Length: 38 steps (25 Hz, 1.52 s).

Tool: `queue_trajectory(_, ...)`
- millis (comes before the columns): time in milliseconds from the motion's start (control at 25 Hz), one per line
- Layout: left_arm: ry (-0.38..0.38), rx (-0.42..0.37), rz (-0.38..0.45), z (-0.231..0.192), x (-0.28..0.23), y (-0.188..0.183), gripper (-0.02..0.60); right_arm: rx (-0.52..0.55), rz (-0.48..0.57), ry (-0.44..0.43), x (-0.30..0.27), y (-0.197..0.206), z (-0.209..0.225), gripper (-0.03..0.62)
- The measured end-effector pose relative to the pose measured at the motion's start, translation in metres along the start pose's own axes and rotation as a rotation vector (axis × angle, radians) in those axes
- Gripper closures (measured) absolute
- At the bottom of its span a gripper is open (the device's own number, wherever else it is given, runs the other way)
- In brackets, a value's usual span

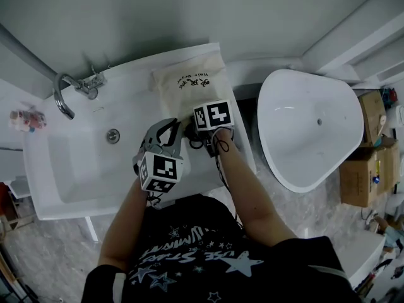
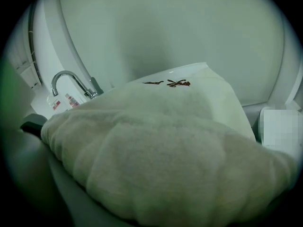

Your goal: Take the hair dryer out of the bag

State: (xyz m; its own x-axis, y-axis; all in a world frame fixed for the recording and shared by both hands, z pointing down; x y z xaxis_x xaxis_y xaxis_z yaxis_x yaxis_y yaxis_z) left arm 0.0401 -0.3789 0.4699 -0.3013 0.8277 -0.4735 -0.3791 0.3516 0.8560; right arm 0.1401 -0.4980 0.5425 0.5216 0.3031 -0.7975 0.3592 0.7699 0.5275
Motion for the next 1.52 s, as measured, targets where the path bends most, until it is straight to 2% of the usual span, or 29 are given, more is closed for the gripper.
queue_trajectory(160,-0.001,0.019,-0.001,-0.002,0.0,0.002,0.539,-0.018,0.004,-0.032,0.007,0.007,-0.004,0.404)
queue_trajectory(560,0.013,0.065,0.023,-0.007,0.004,0.003,0.538,-0.105,0.022,-0.173,0.047,0.037,-0.022,0.404)
queue_trajectory(840,0.038,0.09,0.033,-0.011,0.006,0.002,0.538,-0.055,0.012,-0.209,0.085,0.063,-0.043,0.405)
queue_trajectory(1040,0.063,0.063,0.047,-0.012,0.01,0.001,0.538,-0.053,0.043,-0.183,0.107,0.087,-0.058,0.404)
queue_trajectory(1240,0.1,0.052,0.032,-0.012,0.012,0.007,0.538,-0.164,0.088,-0.221,0.123,0.116,-0.07,0.405)
queue_trajectory(1520,0.14,0.005,0.025,-0.009,0.019,0.02,0.537,-0.218,0.177,-0.177,0.154,0.141,-0.088,0.405)
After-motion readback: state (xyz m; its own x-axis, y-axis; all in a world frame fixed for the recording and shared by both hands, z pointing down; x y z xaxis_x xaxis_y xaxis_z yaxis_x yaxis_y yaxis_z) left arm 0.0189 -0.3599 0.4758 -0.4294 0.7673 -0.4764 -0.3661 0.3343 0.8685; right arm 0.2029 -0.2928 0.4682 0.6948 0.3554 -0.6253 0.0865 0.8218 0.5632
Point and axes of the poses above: the fingertips, and each gripper's own axes: x backward along the fingers, z to its right, y out of its underside, the point moved 8 cm from there along x, backward along the fingers, and after that the axes turned 1 degree about -z, right-handed, at the moved point
